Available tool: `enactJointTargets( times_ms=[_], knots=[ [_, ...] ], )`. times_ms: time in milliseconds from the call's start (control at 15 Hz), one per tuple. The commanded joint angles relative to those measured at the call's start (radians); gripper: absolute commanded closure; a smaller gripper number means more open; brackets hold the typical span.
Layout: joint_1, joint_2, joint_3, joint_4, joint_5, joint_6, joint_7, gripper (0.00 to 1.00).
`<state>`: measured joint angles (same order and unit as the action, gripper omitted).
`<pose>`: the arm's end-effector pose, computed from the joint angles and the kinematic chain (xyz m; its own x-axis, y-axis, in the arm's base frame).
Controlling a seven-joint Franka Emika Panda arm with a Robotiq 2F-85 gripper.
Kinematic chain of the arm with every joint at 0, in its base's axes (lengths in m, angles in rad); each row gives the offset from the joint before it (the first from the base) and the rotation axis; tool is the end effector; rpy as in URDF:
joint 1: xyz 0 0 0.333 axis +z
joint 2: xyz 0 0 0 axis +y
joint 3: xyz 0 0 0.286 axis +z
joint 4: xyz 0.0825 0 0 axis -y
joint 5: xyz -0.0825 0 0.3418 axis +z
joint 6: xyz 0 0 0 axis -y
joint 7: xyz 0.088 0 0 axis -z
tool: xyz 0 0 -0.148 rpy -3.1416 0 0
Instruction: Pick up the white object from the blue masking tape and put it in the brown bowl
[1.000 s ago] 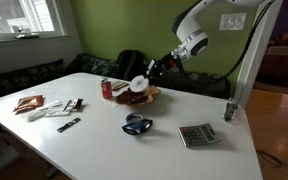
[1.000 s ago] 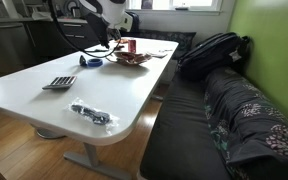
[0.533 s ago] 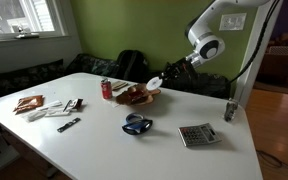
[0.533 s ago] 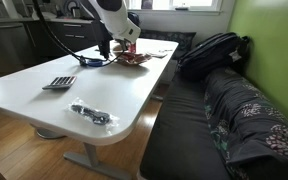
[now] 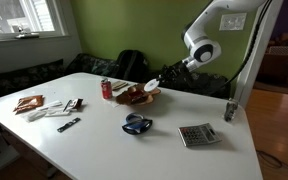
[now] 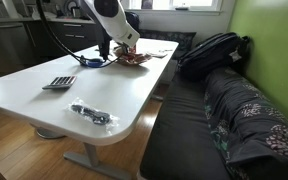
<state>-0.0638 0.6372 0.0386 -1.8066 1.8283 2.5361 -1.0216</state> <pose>0.6322 -0.0056 0.1757 0.7178 -0.6613 0.2178 -0.2286 -0.5193 -0.8235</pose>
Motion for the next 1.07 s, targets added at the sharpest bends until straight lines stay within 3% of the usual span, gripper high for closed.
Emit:
enactJointTargets(
  times_ms=[0, 267, 467, 533, 600, 800, 1000],
  knots=[
    [0.075, 0.091, -0.050, 0.105, 0.000, 0.050, 0.076, 0.97],
    [0.107, 0.134, -0.073, 0.156, 0.003, 0.134, 0.158, 0.97],
    [0.092, 0.143, -0.056, 0.160, -0.015, 0.185, 0.210, 0.97],
    [0.091, 0.146, -0.055, 0.161, -0.021, 0.195, 0.226, 0.65],
    [0.090, 0.145, -0.053, 0.159, -0.031, 0.195, 0.240, 0.64],
    [0.090, 0.105, -0.049, 0.131, -0.020, 0.192, 0.229, 0.44],
    [0.097, -0.023, -0.041, 0.043, 0.062, 0.205, 0.076, 0.19]
  ],
)
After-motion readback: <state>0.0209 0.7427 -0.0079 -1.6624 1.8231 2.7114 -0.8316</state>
